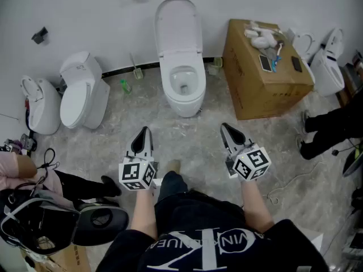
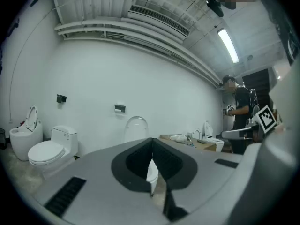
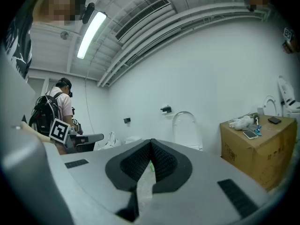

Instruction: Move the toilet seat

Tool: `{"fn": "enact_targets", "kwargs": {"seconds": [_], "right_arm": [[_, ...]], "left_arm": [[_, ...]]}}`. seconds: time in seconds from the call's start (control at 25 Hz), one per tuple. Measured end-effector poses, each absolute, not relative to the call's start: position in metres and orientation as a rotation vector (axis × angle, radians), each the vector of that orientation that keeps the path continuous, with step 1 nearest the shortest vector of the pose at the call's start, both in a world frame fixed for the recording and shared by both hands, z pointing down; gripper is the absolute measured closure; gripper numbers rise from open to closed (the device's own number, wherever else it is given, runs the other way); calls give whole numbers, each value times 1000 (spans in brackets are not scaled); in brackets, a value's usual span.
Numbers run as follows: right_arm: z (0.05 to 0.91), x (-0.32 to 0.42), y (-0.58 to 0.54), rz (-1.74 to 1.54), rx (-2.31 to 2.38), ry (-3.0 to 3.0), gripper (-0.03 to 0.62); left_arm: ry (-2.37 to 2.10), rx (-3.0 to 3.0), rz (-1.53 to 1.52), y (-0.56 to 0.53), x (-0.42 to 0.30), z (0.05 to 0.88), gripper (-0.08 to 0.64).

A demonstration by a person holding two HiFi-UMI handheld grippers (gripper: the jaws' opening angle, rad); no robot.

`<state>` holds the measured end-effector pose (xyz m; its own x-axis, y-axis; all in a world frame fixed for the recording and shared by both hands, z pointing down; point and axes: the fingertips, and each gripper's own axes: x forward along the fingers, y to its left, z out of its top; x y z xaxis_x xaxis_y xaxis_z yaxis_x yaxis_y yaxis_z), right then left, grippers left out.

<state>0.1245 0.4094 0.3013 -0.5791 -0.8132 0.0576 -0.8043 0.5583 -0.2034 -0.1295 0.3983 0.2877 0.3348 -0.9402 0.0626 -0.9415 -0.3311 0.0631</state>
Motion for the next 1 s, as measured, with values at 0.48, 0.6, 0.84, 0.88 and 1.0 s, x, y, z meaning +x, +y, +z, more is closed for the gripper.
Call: {"fn": "enact_targets", "kwargs": {"seconds": [0.48,0.6,0.84,0.88,1.0], "right_arm": [[302,126,407,-317,-1410,2740,583],[307,130,402,-342,-1436,2717,583],[324,137,373,-410,-1460,2730,482],[326,139,364,-420,-1466,2730,479],[335,138,336,-457,-1482,2735,474]], "left_arm": [[-1758,2475,-1,396,-130,291,555],[-1733,2483,3,391,-127,295,555],[-1673,2480,-22,349,-116,305,474],[-1667,2475,-26,339,-114,307,462],[-1639,2459,-21,307,-113,315,439]]}}
